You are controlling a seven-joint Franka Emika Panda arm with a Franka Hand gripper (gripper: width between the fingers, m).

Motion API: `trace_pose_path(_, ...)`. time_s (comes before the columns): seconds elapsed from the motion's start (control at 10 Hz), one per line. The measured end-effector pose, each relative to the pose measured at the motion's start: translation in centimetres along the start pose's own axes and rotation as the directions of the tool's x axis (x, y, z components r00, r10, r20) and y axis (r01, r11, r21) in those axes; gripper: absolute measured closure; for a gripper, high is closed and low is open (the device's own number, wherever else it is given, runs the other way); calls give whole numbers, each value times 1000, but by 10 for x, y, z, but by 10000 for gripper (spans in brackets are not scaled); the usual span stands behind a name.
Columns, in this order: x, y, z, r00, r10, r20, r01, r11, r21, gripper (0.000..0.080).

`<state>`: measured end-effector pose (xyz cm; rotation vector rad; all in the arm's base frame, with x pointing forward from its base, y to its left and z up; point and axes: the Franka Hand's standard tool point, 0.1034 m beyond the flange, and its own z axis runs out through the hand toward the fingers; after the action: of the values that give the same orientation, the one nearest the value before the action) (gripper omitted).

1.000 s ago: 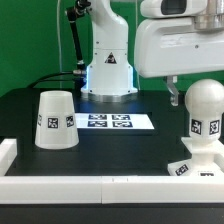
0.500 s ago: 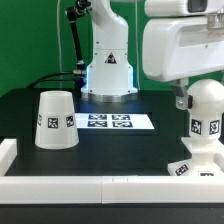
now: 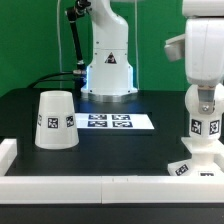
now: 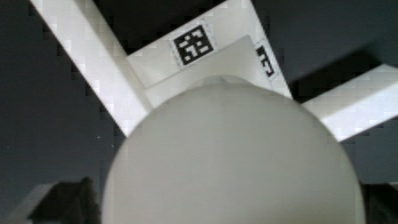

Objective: Assemble lamp

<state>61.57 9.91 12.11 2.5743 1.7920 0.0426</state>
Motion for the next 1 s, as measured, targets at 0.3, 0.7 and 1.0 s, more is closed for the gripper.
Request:
trace_pose_path(0.3,-2,1,0,997,-72,9,72,997,-4,187)
trace_pose_path(0.7,-3,1,0,999,-40,8,40,999,-4,223)
trace_pose_path(1.0,-4,0,1,962,275,1,-275,961,-9,223)
